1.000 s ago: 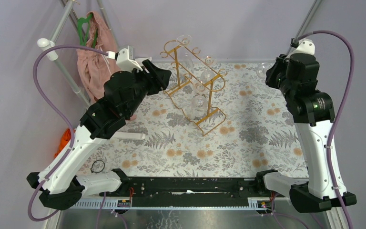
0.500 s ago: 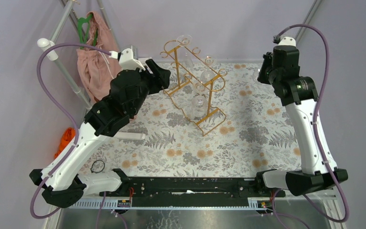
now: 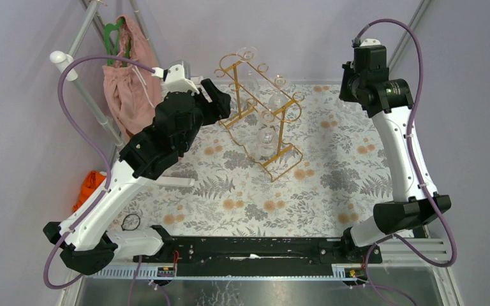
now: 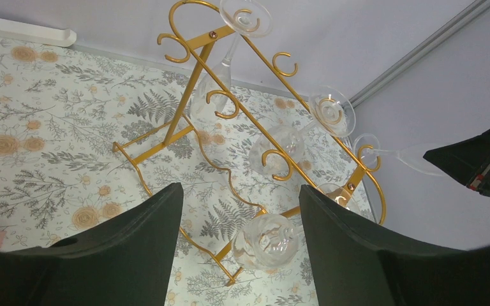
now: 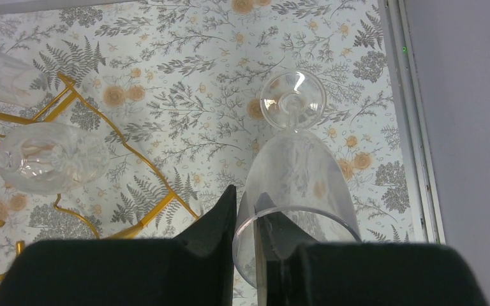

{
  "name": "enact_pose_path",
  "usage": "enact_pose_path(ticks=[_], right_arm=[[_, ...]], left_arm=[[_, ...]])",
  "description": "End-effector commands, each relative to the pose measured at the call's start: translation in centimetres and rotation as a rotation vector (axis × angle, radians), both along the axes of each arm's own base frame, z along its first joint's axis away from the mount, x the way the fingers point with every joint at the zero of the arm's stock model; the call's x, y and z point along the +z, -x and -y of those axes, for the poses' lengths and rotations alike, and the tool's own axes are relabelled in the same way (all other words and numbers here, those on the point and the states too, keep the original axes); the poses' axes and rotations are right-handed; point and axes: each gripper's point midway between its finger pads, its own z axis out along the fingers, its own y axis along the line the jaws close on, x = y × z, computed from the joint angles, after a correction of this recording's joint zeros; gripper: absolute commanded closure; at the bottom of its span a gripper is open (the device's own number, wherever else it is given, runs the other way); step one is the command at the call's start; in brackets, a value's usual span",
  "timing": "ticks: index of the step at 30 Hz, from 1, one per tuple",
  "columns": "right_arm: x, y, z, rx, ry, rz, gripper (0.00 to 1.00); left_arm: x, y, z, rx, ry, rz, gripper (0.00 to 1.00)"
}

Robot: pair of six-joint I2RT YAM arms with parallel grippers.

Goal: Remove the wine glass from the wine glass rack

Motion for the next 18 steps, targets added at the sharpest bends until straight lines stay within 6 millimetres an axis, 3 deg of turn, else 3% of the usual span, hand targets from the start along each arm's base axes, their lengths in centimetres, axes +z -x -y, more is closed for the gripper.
enact_pose_path(ticks=[1,10,14,18], right_arm=[[0.1,-0.9,1.6,-0.019,0.047,-0.028,1.0],[-5.4,-4.0,4.4,-0.035,-0.074,-0.193,1.0],[-7.2,-5.2,6.3,-0.063,-0.188,-0.257,1.0],[-8.0,-5.4,6.6,-0.072,-0.205,-0.292,1.0]], left_arm=[[0.3,0.0,-0.3,0.012,-0.01,0.023,0.25],[0.6,0.0,-0.2,0.003,-0.013,0.029,0.23],[0.8,0.0,0.1,-0.009,-0.012,0.031,0.23],[1.0,-0.1,0.4,-0.021,-0.019,0.036,0.22]])
